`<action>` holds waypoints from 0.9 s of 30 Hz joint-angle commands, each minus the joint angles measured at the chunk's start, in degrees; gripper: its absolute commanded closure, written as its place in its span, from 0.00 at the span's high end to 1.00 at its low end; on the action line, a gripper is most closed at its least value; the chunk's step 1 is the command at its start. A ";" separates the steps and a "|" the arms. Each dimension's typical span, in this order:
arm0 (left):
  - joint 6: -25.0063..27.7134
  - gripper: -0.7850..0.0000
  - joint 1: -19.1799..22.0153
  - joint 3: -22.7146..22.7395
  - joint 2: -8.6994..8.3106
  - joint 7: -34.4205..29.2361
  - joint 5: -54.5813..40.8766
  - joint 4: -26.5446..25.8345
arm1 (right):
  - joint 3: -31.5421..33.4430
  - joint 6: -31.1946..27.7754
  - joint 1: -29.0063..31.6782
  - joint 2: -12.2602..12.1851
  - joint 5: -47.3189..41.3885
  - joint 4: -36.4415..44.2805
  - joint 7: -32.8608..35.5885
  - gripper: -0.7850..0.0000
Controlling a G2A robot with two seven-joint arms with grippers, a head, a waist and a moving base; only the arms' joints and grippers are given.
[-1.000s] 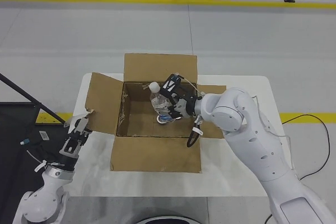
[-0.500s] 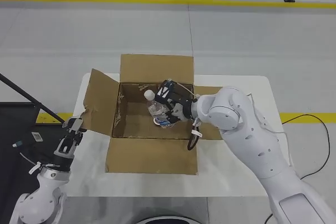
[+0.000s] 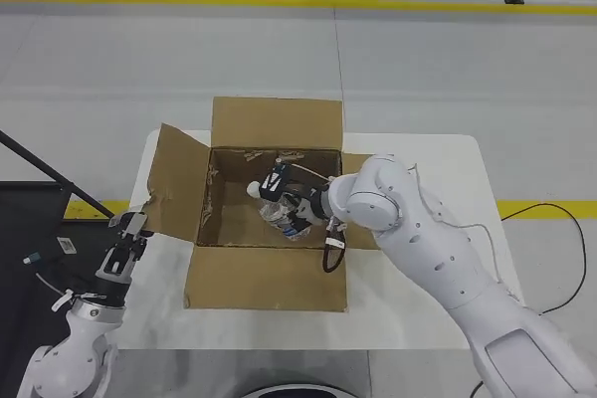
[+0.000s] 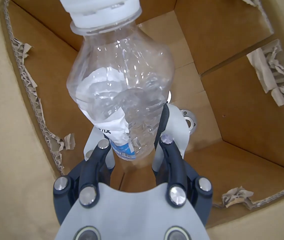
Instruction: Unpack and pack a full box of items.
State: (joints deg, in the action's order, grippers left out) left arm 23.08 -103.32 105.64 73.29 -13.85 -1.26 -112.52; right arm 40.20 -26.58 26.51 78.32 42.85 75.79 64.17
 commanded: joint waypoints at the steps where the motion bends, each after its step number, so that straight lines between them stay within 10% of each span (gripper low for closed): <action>1: -0.01 0.00 -0.10 0.00 -0.01 -0.20 -0.21 -0.05 | -1.39 0.32 -0.68 0.49 0.26 -1.13 0.63 0.00; 11: 0.28 0.00 -0.47 0.22 -0.07 -0.61 -0.46 -0.12 | -6.71 0.35 -4.18 3.10 -0.02 -5.98 3.04 0.00; 17: 0.31 0.00 -0.66 0.18 -0.06 -0.33 -0.37 -0.18 | -8.42 0.08 -5.61 4.40 -0.89 -8.46 3.27 0.50; 20: 0.32 0.00 -0.73 0.09 -0.07 -0.39 -0.26 -0.16 | -8.76 -0.19 -6.06 4.84 -1.25 -9.38 2.92 0.92; 27: 0.37 0.00 -0.76 -0.07 -0.07 -0.20 0.14 -0.17 | -8.19 -1.31 -6.27 5.13 -2.17 -9.53 1.65 1.00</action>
State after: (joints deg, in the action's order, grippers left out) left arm 23.46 -104.08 105.57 73.22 -14.06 -1.17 -112.69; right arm 31.82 -27.71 20.19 83.49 40.80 66.12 65.98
